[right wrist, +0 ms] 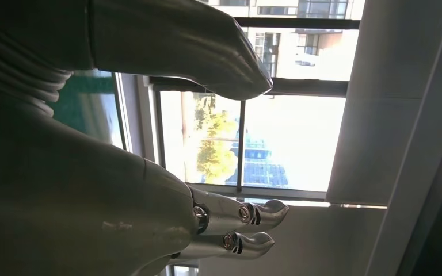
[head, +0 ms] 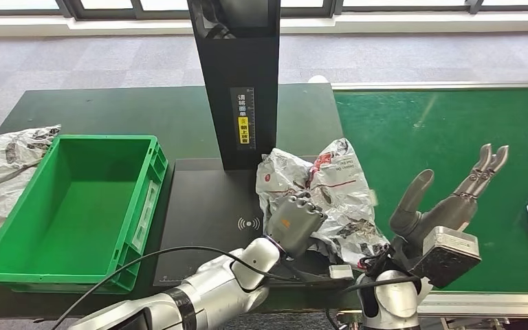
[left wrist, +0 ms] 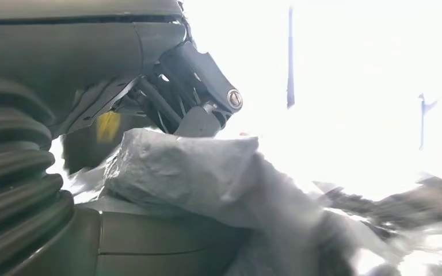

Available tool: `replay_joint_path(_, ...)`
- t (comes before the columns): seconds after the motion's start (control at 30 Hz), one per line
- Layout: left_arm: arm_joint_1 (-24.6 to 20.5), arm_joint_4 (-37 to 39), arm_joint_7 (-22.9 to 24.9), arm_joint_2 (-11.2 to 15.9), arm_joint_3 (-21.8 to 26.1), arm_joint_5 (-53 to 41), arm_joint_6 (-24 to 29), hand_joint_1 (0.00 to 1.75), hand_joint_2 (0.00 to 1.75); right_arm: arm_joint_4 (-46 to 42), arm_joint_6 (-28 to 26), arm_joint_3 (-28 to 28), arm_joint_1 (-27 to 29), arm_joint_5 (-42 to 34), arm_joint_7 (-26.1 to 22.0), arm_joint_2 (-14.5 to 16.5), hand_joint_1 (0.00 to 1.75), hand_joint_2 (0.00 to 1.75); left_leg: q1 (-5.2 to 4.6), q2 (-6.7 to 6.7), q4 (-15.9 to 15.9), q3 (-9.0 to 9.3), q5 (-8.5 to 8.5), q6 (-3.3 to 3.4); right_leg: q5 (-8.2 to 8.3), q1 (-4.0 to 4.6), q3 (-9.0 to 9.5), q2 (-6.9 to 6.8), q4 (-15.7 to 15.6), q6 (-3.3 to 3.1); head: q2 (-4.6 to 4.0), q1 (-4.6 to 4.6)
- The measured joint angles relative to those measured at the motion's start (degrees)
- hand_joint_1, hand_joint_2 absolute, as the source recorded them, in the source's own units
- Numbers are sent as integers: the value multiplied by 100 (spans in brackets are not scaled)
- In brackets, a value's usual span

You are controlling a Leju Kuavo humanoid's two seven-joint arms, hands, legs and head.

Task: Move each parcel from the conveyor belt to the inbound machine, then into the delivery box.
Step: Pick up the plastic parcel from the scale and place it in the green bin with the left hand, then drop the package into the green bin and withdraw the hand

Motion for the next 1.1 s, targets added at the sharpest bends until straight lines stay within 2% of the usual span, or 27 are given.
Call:
replay_joint_path(0.07, 203, -326, -204, 14, 897, -813, 23, 175, 175, 0, 0, 0, 5, -4, -1, 0, 0, 0, 0, 9, 0, 1, -1, -1, 0, 0, -4, 14, 0, 0, 0, -1)
replay_joint_path(0.13, 338, -586, -304, 19, 1645, -1072, 28, 175, 175, 0, 0, 0, 19, -9, -1, 0, 0, 0, 0, 16, 0, 0, -2, -1, 0, 0, -8, 21, 0, 0, 0, -1)
replay_joint_path(0.23, 441, -851, -386, 20, 2336, -1209, 29, 175, 175, 0, 0, 0, 33, -15, 0, 0, 0, 0, 0, 11, 0, -2, -1, -1, 1, 1, -7, 11, 1, 0, 0, -1)
replay_joint_path(0.4, 772, -1374, -889, -19, 3426, -1839, 30, 175, 175, 2, 0, 0, 33, -68, 0, 0, 0, 0, 0, 14, 0, -2, 0, -1, 1, 0, -8, 15, 3, -1, 0, 0)
replay_joint_path(0.57, 1110, -2109, -1434, -30, 4467, -1877, 32, 175, 175, 2, 0, -7, 34, -107, 0, 0, 0, 0, 1, 14, 0, -4, -1, -1, 1, 1, -10, 15, 3, -1, 0, 0)
replay_joint_path(0.83, 1508, -3408, -2359, 13, 6009, -1379, 34, 175, 175, 5, 0, -98, 43, -120, 0, 0, 0, 0, 2, 15, -2, -5, 0, -2, 0, 2, -14, 15, 4, -2, 0, 0)
replay_joint_path(1.0, 1631, -3917, -2558, 45, 6611, -1194, 34, 175, 175, 26, 0, -119, 46, -108, 0, 1, 0, 0, 2, 13, -2, -8, 0, -2, 0, 1, -13, 13, 5, -2, 0, 0)
replay_joint_path(1.1, 1680, -4227, -2945, 60, 7005, -878, 34, 175, 175, 36, 0, -176, 69, -107, 0, 2, 0, 0, 1, 14, -2, -8, 0, -2, 0, 0, -13, 15, 5, -2, 0, -1)
